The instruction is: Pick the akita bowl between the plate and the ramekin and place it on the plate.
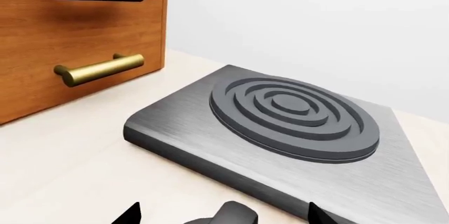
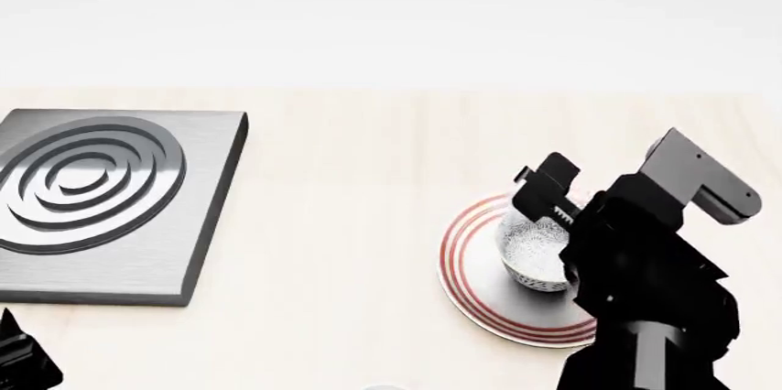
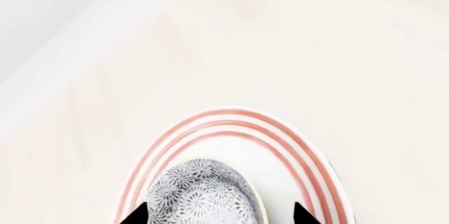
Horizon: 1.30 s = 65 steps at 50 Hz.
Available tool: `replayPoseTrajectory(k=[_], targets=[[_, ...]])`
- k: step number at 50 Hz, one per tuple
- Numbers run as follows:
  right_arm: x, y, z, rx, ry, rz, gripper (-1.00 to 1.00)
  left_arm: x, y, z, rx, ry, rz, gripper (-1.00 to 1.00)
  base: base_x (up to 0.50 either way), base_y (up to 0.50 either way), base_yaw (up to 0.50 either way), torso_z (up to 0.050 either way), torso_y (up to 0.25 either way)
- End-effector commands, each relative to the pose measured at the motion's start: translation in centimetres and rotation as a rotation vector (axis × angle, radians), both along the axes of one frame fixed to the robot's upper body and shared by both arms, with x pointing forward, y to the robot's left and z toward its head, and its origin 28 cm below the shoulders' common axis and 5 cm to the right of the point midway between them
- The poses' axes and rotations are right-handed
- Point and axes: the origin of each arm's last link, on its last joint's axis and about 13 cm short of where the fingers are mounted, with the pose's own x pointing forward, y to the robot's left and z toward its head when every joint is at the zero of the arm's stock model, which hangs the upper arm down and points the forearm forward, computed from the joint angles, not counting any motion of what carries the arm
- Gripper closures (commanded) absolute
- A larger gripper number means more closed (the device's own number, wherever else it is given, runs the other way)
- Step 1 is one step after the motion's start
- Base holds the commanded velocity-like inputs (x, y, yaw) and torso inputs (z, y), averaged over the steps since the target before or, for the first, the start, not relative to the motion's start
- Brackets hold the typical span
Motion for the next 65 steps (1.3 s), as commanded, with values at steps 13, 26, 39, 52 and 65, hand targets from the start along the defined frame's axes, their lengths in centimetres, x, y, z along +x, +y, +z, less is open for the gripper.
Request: replayPoseTrajectory(k=[13,26,39,52,65], targets=[[0.4,0.6,4.9,-0.183,-0.117,0.039,-1.0,-0.1,0.0,0.0,0.0,-0.001,0.001,-1.0,0.0,0.0,0.0,0.0,0.0],[-2.8,1.1,6.0,-0.303,-0.202,0.08,-1.0,-0.1,0.0,0.0,0.001,-0.001,0.001,-1.0,0.0,0.0,0.0,0.0,0.0],[-6.1,2.0,5.7,-0.409,-0.286,0.12,-1.0,-0.1,0.0,0.0,0.003,-0.002,0.002,-1.0,0.0,0.0,0.0,0.0,0.0],[-8.7,2.5,4.7,-0.499,-0.359,0.127,-1.0,-0.1,0.0,-0.1,0.004,-0.003,0.004,-1.0,0.0,0.0,0.0,0.0,0.0],[-11.7,2.9,3.3,-0.6,-0.436,0.152,-1.0,-0.1,0.0,-0.1,0.004,-0.002,0.002,-1.0,0.0,0.0,0.0,0.0,0.0]])
